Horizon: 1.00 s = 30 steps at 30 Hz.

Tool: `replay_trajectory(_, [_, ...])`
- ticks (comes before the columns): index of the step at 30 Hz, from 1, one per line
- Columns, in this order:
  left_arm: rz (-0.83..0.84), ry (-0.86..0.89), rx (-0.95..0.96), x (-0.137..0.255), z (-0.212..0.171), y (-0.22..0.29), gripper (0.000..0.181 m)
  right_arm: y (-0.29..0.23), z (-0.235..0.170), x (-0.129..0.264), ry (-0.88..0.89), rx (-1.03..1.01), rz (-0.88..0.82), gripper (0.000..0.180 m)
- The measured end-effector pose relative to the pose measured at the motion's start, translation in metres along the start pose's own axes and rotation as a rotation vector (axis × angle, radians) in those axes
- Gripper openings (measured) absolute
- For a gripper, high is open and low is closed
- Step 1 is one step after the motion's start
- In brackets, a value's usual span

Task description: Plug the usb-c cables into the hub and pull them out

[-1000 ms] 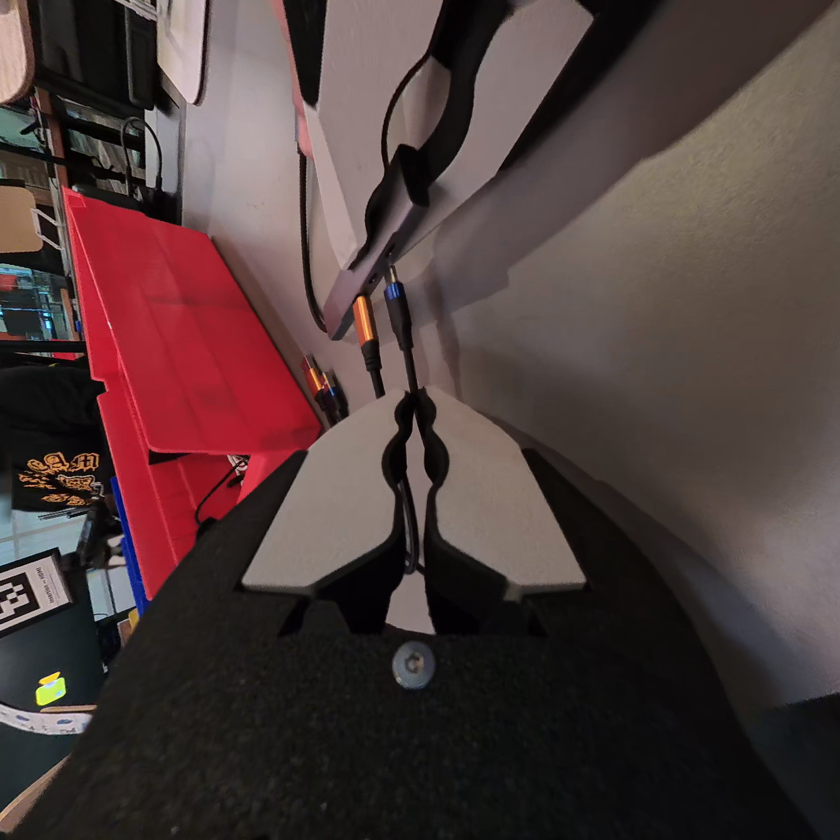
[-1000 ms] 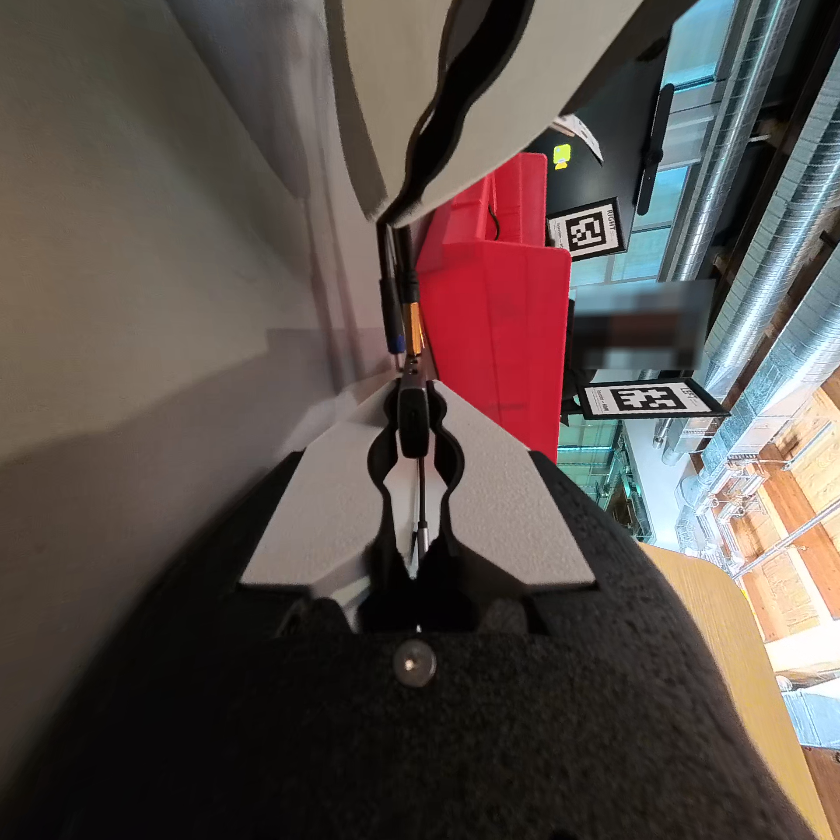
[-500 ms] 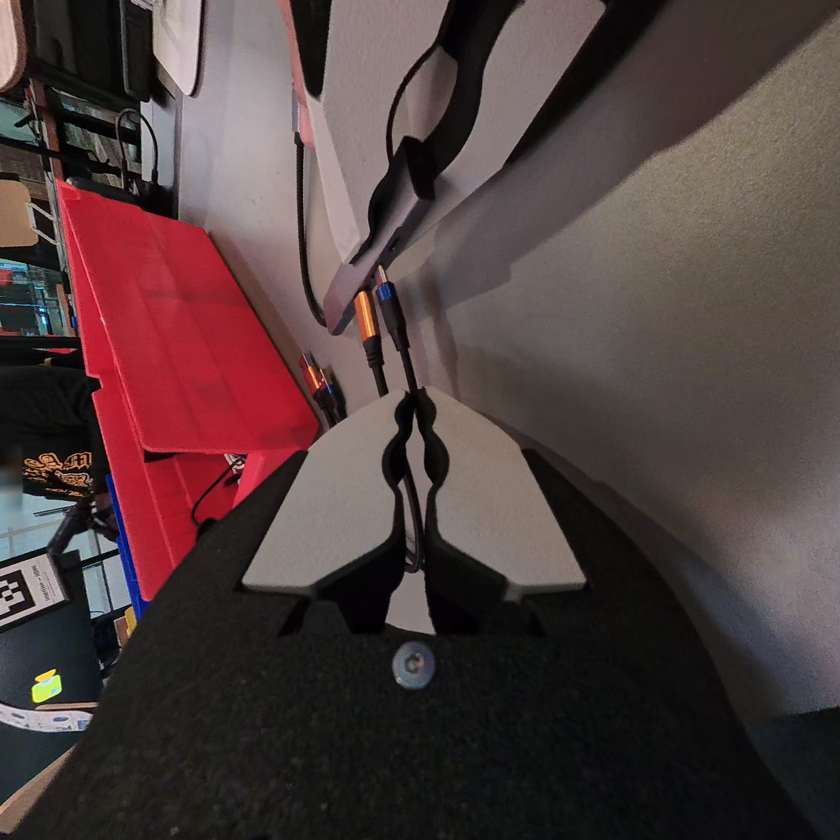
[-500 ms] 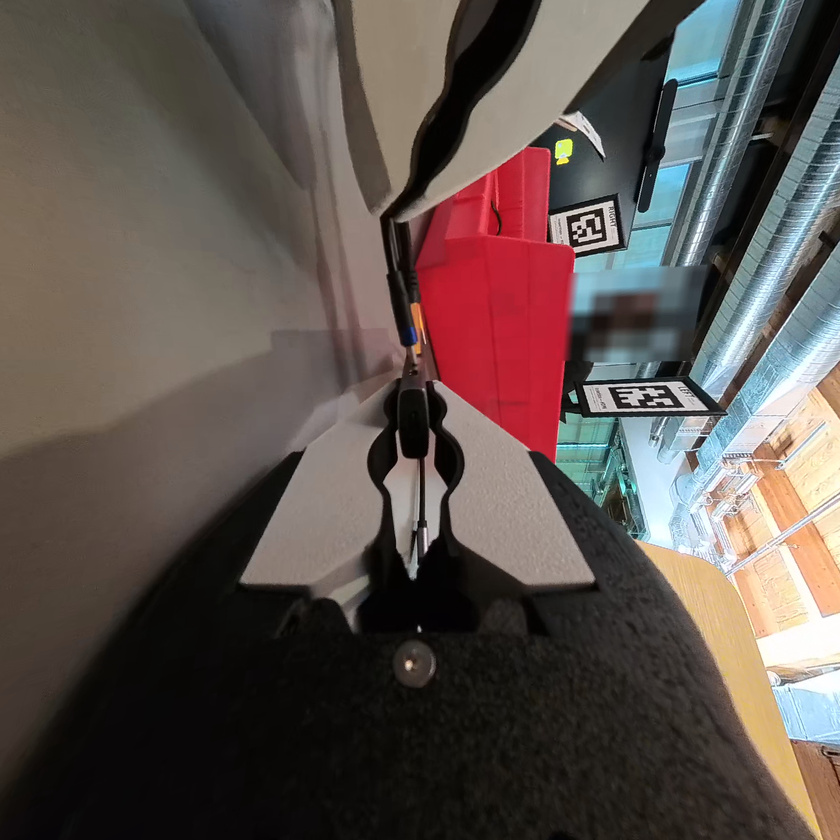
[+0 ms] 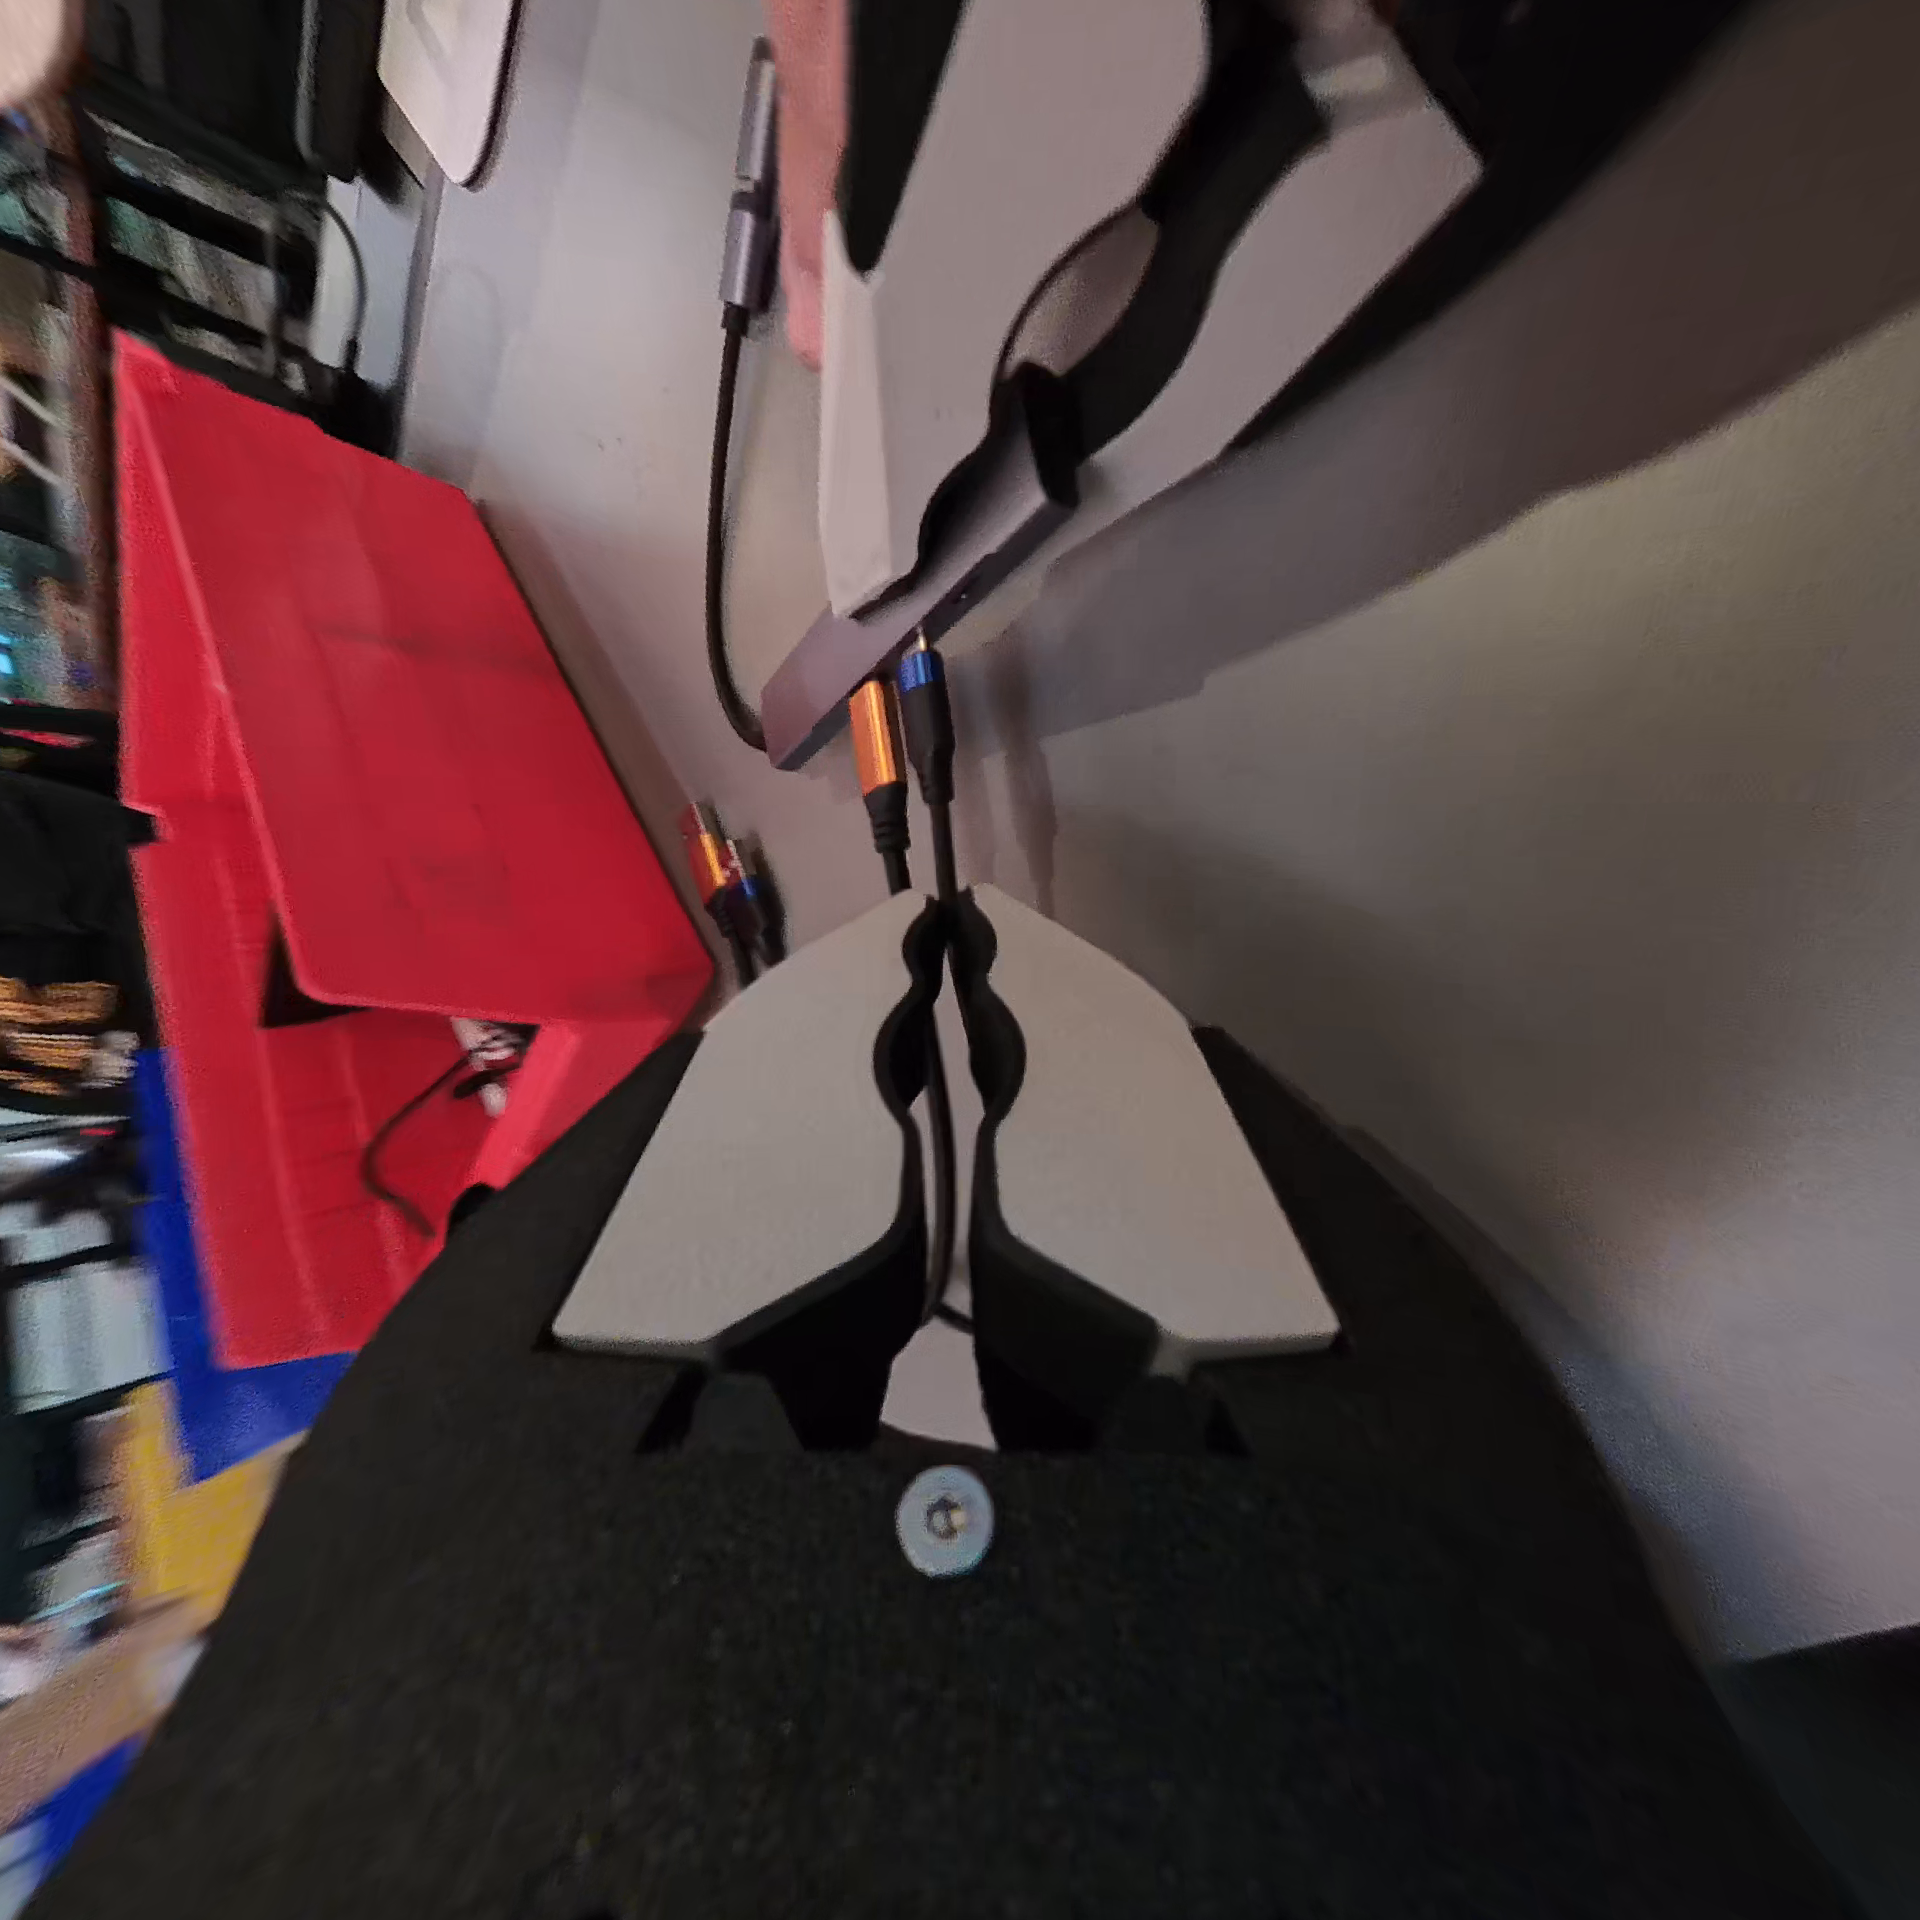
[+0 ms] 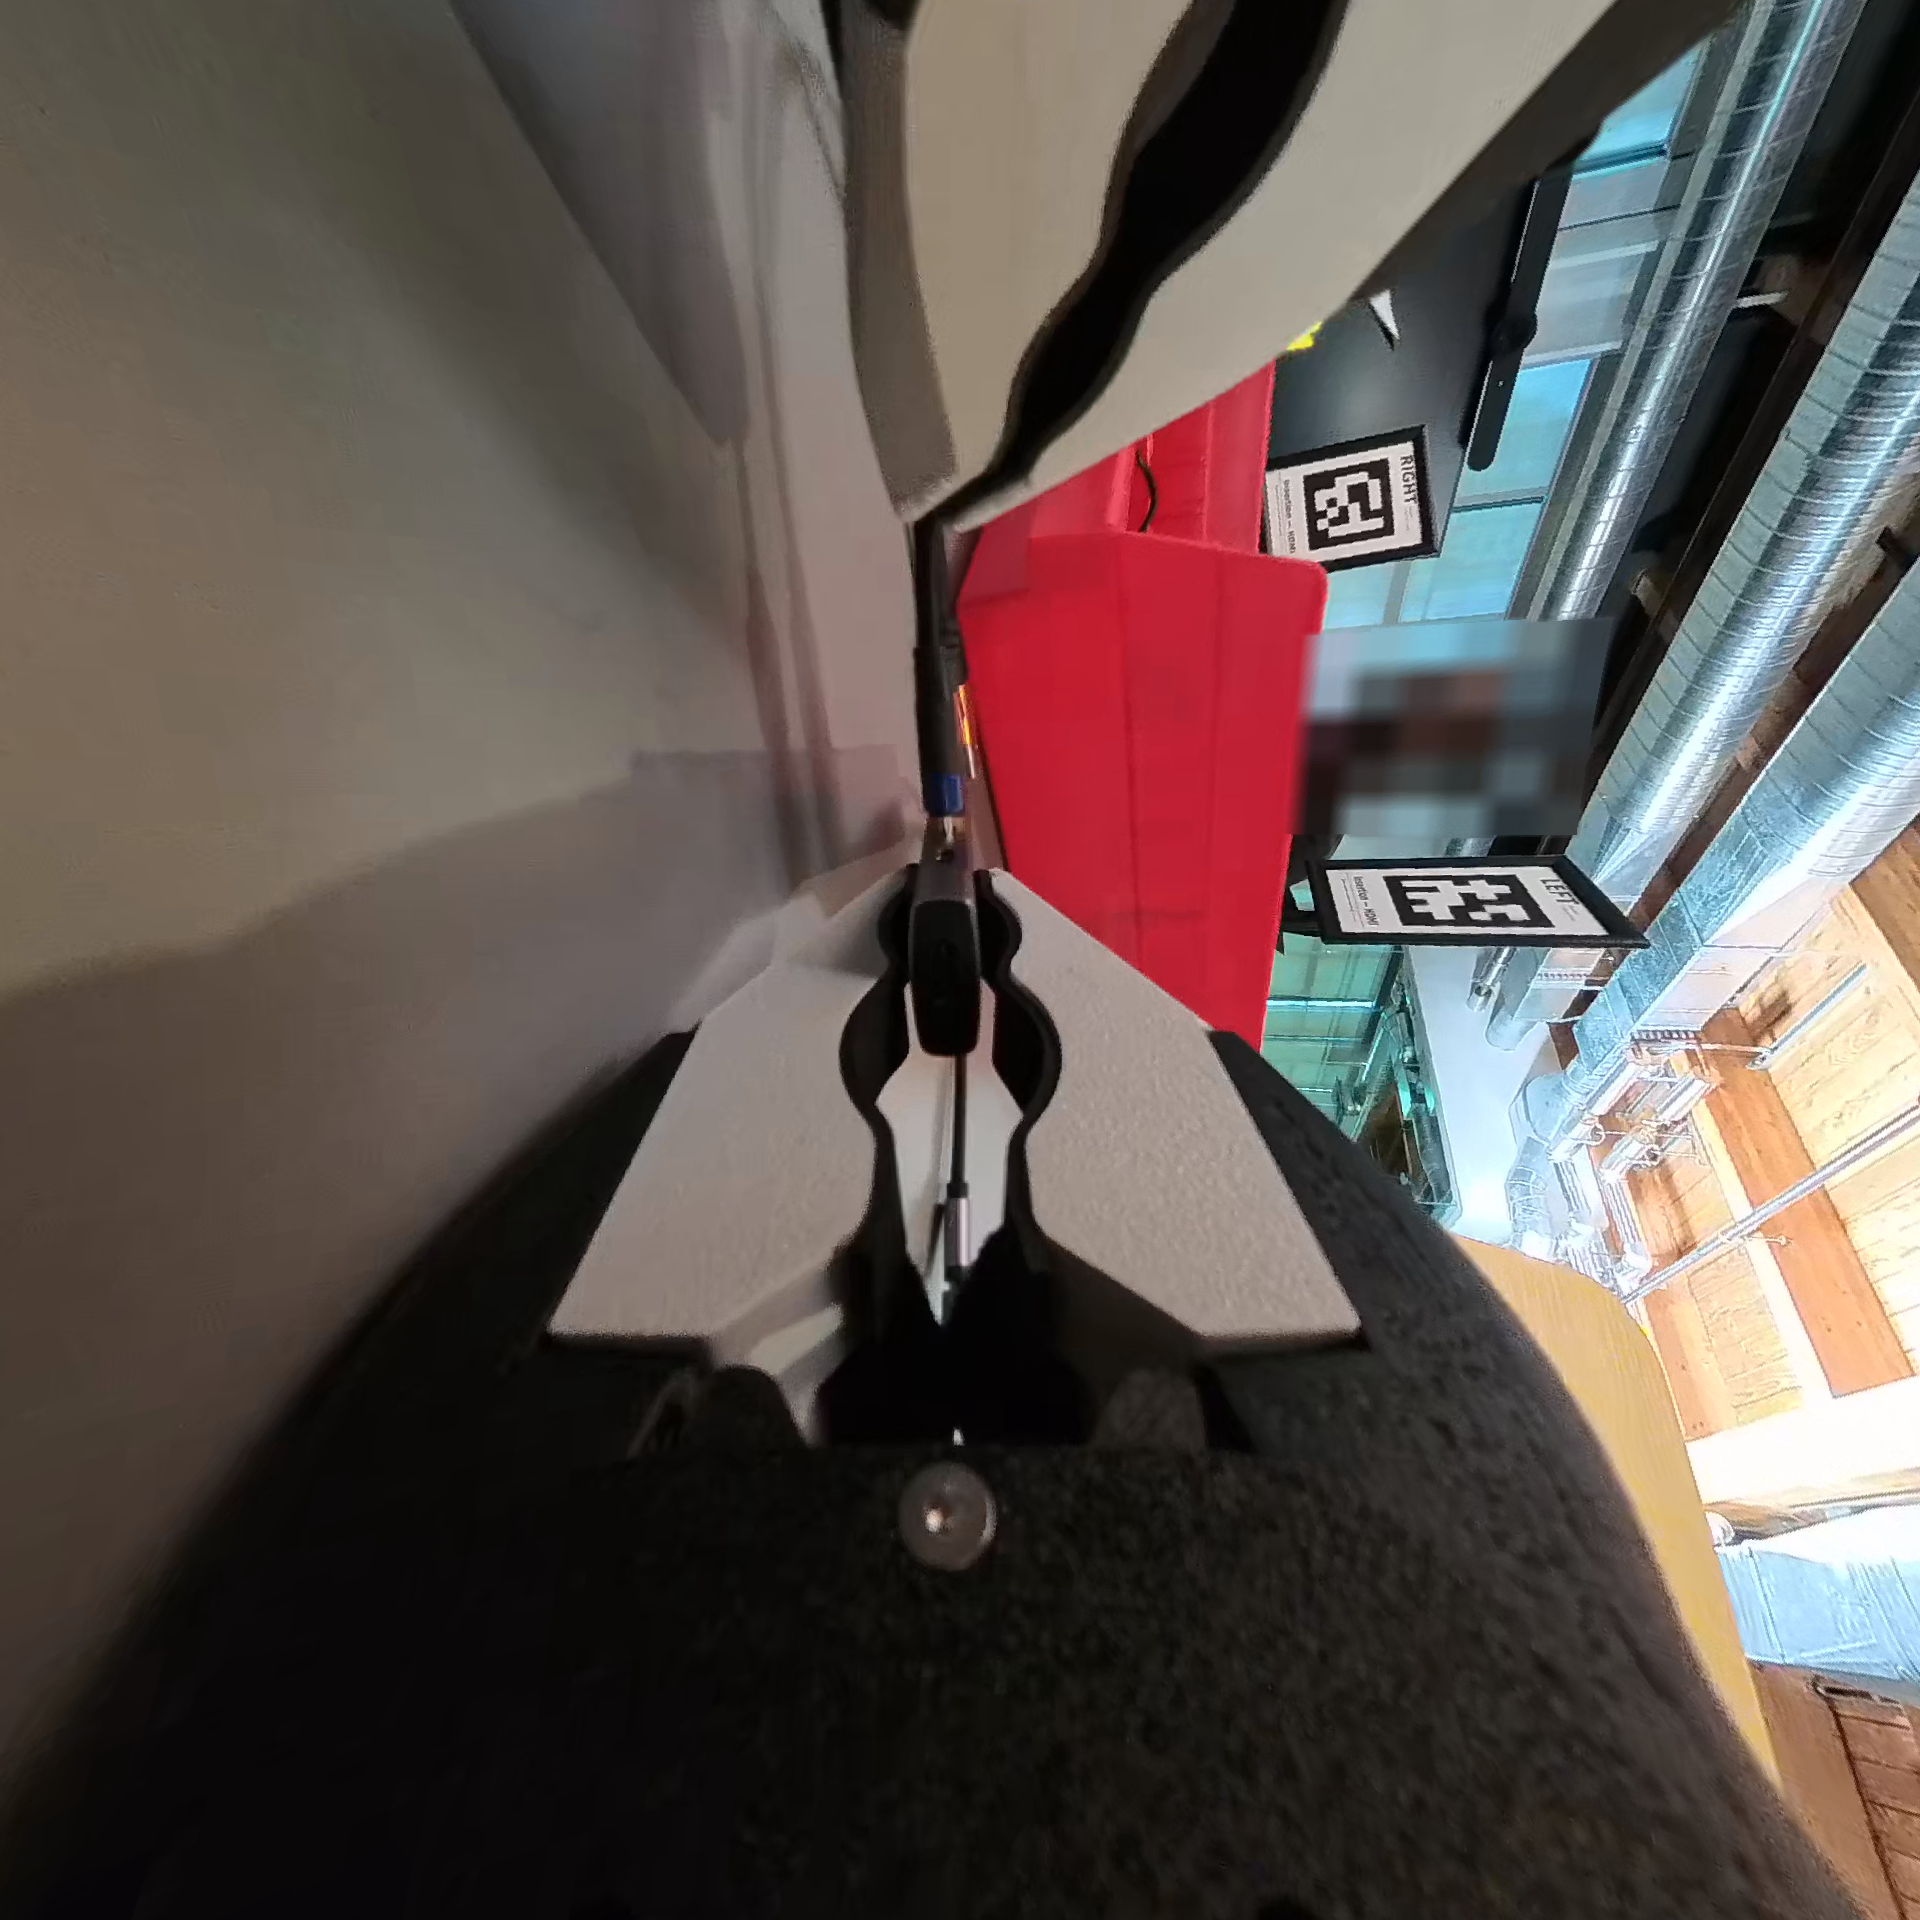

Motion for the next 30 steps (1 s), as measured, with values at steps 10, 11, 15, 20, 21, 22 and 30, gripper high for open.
replay_trajectory(10, [-0.346,0.248,0.705,-0.002,0.009,-0.017,0.0,0.01,0.014,0.005,0.063,-0.067,-0.026,0.009])
replay_trajectory(11, [-0.351,0.242,0.697,-0.004,0.009,-0.016,0.0,0.008,0.018,0.003,0.049,-0.039,-0.02,0.009])
replay_trajectory(15, [-0.299,0.248,0.647,0.0,0.012,-0.017,0.0,0.008,0.022,-0.001,-0.001,0.027,-0.051,0.009])
replay_trajectory(20, [-0.326,0.319,0.679,0.016,0.011,-0.026,0.012,0.01,0.006,0.001,-0.014,0.006,-0.059,0.009])
replay_trajectory(21, [-0.356,0.301,0.671,0.014,0.009,-0.021,0.014,0.01,0.007,0.002,-0.003,-0.002,-0.061,0.009])
replay_trajectory(22, [-0.37,0.273,0.655,0.009,0.006,-0.017,0.012,0.012,0.009,0.003,0.004,-0.003,-0.07,0.008])
replay_trajectory(30, [-0.383,0.226,0.636,-0.001,0.0,-0.007,0.003,0.013,0.014,0.005,0.018,0.033,-0.086,0.008])
Point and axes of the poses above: each gripper's, where its closed fingertips meet, x back along the fingers, z out of its top, y = z × x across the jaws, the point moved 2 cm from there along x, back along the fingers, and after that the axes turned 3 degrees about z, right-handed, at the moved point
